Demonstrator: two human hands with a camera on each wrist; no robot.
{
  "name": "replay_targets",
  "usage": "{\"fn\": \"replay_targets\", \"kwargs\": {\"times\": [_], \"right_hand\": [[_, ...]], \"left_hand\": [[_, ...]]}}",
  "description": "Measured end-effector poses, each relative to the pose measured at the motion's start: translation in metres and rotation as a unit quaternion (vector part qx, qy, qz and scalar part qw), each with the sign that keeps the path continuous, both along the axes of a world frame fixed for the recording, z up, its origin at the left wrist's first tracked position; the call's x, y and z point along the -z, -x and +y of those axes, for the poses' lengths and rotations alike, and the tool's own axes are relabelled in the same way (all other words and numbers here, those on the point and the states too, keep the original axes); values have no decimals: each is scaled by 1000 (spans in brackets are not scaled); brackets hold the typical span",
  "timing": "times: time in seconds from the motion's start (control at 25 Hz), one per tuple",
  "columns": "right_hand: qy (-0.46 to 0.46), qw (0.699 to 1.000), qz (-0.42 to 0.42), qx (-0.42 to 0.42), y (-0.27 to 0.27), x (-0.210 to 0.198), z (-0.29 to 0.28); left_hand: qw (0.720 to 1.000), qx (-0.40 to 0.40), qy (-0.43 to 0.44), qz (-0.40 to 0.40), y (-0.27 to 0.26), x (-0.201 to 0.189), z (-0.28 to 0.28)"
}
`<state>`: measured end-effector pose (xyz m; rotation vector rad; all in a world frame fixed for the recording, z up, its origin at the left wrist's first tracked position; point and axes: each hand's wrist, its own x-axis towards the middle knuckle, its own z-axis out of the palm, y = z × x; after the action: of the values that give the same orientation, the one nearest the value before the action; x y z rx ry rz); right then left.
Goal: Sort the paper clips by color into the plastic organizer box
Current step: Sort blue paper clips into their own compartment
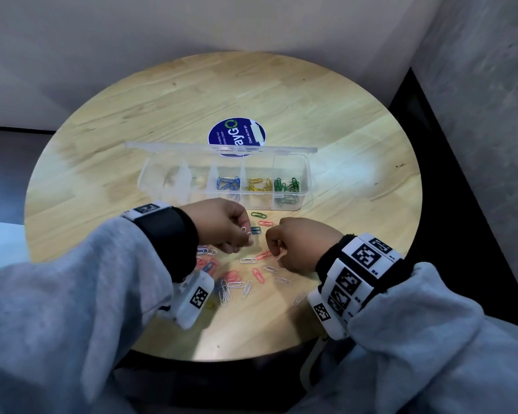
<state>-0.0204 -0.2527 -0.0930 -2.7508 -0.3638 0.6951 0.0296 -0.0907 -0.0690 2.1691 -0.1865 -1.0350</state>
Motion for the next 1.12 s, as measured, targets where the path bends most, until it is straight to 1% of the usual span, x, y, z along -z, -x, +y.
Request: {"fn": "replay_targets", "kwargs": {"times": [0.08, 0.2, 0.4, 0.48, 0.52, 0.6, 0.68, 0.76, 0.88, 0.92, 0.96, 1.04, 1.12], "right_hand": [[2, 1000, 11, 4, 0, 0, -1], [38, 999, 32, 7, 1, -1, 1], [86, 996, 33, -6, 1, -4, 5], [80, 996, 40, -16, 4, -8, 7], [57, 997, 45, -7, 4, -11, 6], [-27, 996, 67, 56, 3, -20, -1], [-112, 984, 83, 111, -2, -26, -9], [-160, 970, 108, 150, -5, -27, -15], [-196, 950, 155, 189, -5, -24, -16], [-189, 952, 156, 183, -4, -22, -14], [-162, 963, 143, 159, -4, -20, -12], [-80, 987, 101, 92, -2, -15, -5], [-15, 997, 69, 32, 1, -11, 3]], "left_hand": [[995, -61, 69, 44, -1, -8, 2], [984, -112, 112, 79, -3, -14, 5], [983, -119, 104, 98, 0, -13, 2], [987, -109, 79, 86, 0, -11, 1], [991, -100, 57, 71, -1, -9, 0], [997, -61, 4, 35, 0, -5, -1], [998, 13, -64, -9, 2, -1, -2], [985, 92, -135, -53, 6, 3, -6], [959, 156, -213, -101, 13, 4, -16], [952, 167, -229, -113, 15, 5, -19], [947, 174, -240, -122, 16, 7, -21], [940, 184, -254, -133, 17, 10, -23], [937, 185, -263, -135, 15, 13, -22]]}}
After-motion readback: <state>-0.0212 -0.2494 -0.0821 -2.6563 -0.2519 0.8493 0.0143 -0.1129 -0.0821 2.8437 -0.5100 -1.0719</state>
